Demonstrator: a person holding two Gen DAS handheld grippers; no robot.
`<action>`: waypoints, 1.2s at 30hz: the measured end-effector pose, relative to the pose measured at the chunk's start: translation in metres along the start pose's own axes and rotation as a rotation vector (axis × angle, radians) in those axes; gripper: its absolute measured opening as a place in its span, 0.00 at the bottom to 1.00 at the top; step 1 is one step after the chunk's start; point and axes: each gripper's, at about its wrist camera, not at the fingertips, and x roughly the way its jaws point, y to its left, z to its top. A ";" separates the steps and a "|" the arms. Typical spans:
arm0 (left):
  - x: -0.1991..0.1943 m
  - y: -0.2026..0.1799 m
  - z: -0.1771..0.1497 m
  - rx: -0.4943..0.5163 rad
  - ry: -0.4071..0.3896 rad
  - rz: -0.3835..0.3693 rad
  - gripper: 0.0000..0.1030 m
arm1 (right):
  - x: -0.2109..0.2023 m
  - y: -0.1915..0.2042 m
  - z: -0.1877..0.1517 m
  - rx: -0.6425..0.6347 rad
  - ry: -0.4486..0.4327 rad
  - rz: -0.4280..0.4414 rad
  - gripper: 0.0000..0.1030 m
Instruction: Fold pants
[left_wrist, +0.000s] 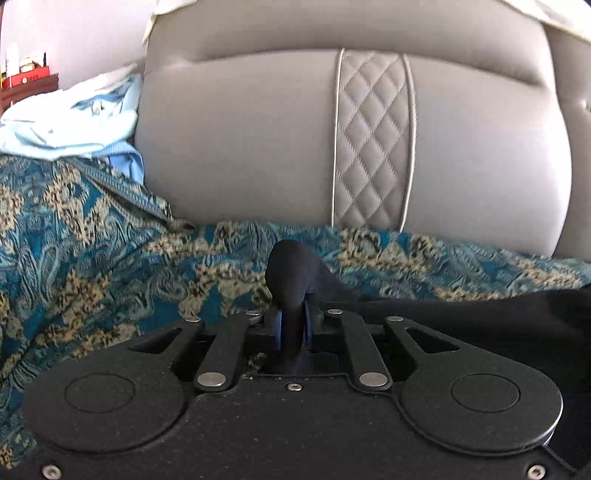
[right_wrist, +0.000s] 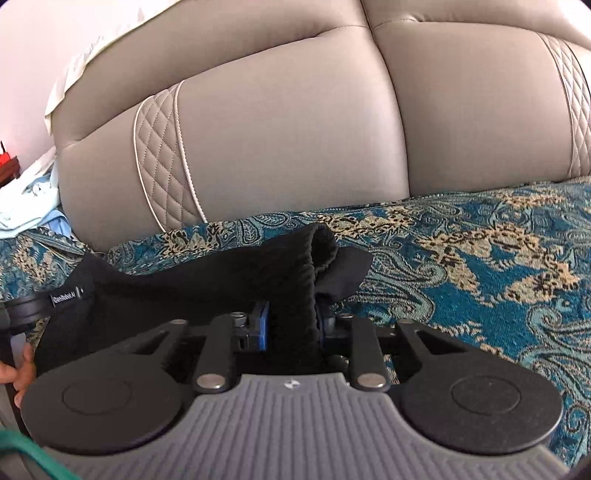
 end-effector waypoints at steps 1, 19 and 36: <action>0.003 0.000 0.000 -0.007 0.009 -0.001 0.14 | 0.000 0.000 -0.001 -0.013 -0.005 -0.006 0.29; 0.010 0.000 -0.003 0.002 0.053 0.009 0.20 | 0.007 -0.002 -0.014 -0.009 -0.038 -0.054 0.60; 0.000 0.010 -0.007 0.082 0.072 0.105 0.75 | 0.004 0.015 -0.018 -0.118 -0.036 -0.116 0.98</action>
